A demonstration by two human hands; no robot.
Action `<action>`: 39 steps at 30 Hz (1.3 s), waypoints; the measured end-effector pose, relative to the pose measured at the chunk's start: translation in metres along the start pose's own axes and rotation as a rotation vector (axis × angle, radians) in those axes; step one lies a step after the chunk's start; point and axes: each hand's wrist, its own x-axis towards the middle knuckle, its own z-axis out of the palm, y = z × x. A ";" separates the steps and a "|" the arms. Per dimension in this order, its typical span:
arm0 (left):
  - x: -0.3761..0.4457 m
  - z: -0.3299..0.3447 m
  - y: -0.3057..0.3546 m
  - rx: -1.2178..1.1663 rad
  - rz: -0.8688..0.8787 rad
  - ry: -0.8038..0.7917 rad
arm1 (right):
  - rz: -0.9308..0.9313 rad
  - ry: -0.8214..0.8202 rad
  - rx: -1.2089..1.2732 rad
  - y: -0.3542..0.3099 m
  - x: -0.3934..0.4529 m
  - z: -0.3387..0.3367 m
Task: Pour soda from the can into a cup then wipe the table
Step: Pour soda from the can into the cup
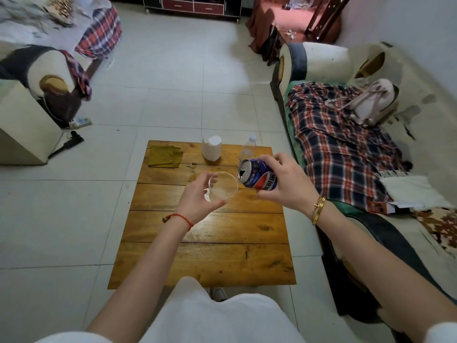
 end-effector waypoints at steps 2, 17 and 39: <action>-0.002 0.001 0.001 -0.008 0.001 0.007 | -0.009 -0.007 -0.031 -0.002 -0.001 -0.002; -0.011 0.004 0.000 -0.046 -0.016 0.040 | -0.019 -0.049 -0.144 -0.009 0.001 -0.014; -0.016 -0.001 -0.007 -0.032 -0.024 0.043 | -0.039 -0.070 -0.197 -0.030 0.008 -0.020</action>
